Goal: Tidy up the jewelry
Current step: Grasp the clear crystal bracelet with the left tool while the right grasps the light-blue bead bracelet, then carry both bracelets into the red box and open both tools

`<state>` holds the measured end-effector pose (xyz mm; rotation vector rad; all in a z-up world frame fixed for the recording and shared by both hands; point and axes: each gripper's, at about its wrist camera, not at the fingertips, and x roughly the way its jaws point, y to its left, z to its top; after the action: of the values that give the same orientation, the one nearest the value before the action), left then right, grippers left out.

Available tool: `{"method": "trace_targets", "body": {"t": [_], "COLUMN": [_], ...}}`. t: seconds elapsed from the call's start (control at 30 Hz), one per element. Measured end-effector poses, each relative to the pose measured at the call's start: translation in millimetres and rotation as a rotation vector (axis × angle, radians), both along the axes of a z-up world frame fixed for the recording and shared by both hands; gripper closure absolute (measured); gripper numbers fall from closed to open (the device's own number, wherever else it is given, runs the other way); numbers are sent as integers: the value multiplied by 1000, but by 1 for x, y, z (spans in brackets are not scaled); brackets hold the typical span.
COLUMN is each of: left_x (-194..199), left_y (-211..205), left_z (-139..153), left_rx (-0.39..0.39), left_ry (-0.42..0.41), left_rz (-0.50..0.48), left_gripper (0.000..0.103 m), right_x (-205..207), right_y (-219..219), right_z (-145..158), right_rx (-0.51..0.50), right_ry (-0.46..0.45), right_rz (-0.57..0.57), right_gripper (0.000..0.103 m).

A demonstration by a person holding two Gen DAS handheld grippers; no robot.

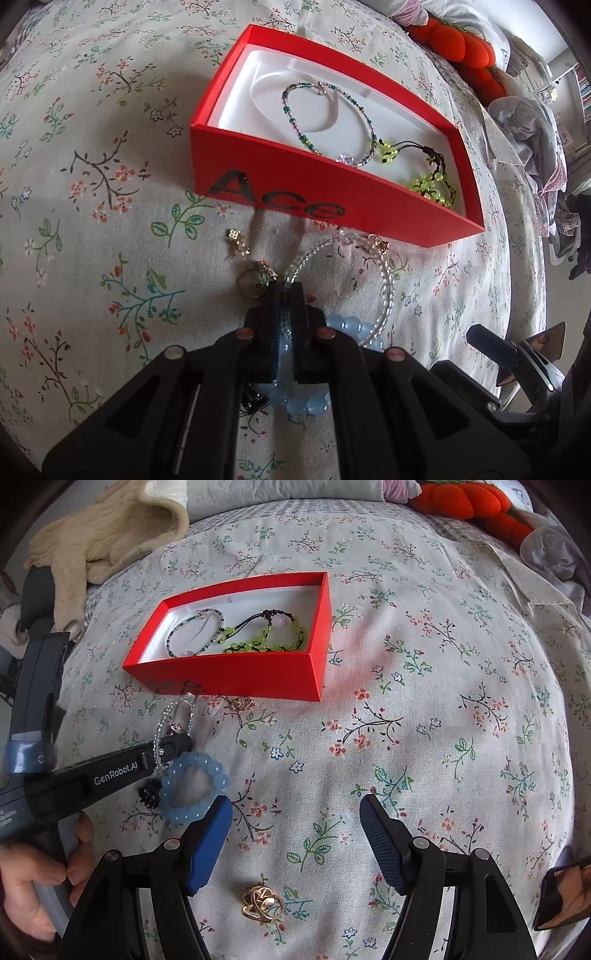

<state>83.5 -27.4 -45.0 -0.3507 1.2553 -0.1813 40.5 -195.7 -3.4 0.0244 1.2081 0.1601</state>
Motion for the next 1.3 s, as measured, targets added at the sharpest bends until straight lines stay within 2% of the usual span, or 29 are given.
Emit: {"method": "trace_targets", "body": {"t": [0.17,0.33,0.7,0.83,0.87,0.9,0.93,1.0,1.07,1.1,1.3], "left_x": [-5,-16,-26,-28,-29,-30,-30,-31,-32,-33,-36], "left_y": [4,12,53,61,62,64,65,66,66,67,66], "left_z": [13,33,51,55,55,56,57,56,56,55,62], "left_rx": [-30,-14,-28,-30,-29,-28,-26,-22,-15,-11,10], "left_ry": [-38,-100,-149,-159,-161,-162,-163,-163,-163,-163,-189], "left_rz": [-3,-23,28,40,42,44,46,45,45,46,39], "left_gripper": [99,99,99,99,99,99,99,99,99,99,99], "right_x": [1,4,13,19,21,23,23,24,24,24,17], "right_y": [3,14,38,47,49,51,54,61,64,64,59], "right_z": [0,-1,-13,-22,-25,-28,-30,-30,-30,-30,-11], "right_rx": [6,20,71,120,128,127,116,83,76,82,114], "right_ry": [2,9,51,88,100,108,105,85,76,77,24], "right_rz": [-1,15,37,40,35,34,35,67,89,94,93], "right_gripper": [30,30,30,32,38,49,53,73,87,91,91]}}
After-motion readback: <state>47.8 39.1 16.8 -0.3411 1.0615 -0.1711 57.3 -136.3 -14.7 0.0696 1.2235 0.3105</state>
